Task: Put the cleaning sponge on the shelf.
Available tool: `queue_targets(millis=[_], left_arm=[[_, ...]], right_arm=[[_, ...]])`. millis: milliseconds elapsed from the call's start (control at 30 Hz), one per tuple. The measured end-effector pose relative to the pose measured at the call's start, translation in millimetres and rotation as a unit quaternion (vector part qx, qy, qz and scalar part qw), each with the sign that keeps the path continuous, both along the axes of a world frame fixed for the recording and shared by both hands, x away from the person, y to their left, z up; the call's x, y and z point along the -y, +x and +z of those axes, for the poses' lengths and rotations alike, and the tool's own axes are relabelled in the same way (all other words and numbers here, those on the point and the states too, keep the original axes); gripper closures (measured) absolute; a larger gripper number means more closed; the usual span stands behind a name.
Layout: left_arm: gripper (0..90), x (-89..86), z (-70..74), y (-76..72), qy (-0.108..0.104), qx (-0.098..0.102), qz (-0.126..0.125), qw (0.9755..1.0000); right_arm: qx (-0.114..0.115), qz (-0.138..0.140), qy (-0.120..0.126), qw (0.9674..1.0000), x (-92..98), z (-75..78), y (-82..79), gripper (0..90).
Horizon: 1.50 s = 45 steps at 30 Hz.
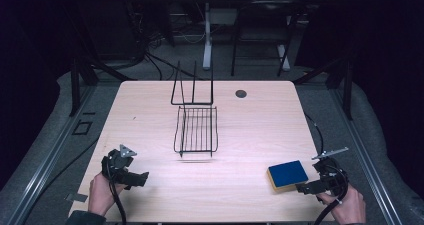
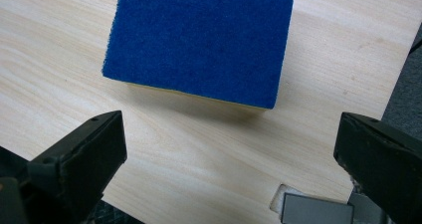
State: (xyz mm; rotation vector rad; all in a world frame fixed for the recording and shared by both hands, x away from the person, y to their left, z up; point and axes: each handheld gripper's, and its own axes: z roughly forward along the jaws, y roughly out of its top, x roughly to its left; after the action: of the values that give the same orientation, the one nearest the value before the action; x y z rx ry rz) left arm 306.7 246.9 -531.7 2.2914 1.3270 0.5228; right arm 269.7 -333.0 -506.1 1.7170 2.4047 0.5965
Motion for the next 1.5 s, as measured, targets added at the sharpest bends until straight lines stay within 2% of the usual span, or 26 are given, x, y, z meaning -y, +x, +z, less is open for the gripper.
queue_targets(millis=[467, 767, 967, 1000, 1200, 1500], left_arm=[[0.3, -4.6, 0.8, -1.9, 0.001, 0.001, 0.005, 1.0000], [0.3, -3.6, 0.8, -1.5, 0.003, -0.001, 0.002, 1.0000], [0.3, -3.2, 0.4, -1.2, 0.002, -0.004, 0.000, 1.0000], [0.3, -3.1, 0.2, -1.2, 0.001, -0.005, 0.001, 1.0000], [0.3, -2.1, -0.3, -0.9, 0.002, -0.006, -0.002, 1.0000], [0.3, -1.3, -1.0, -0.5, 0.002, -0.010, -0.004, 0.9999]], right_arm=[[0.003, 0.011, -0.007, 0.9999, -14.7, 9.3, 11.4, 0.0], [-0.010, 0.014, -0.026, 0.9995, -31.7, 11.5, 24.3, 0.0], [-0.035, 0.020, -0.045, 0.9982, -46.4, 5.3, 39.8, 0.0], [-0.046, 0.022, -0.049, 0.9975, -50.4, 2.4, 44.6, 0.0], [-0.051, 0.026, -0.065, 0.9963, -57.0, -1.6, 53.2, 0.0], [-0.061, 0.019, -0.065, 0.9958, -54.5, -9.3, 60.1, 0.0]])
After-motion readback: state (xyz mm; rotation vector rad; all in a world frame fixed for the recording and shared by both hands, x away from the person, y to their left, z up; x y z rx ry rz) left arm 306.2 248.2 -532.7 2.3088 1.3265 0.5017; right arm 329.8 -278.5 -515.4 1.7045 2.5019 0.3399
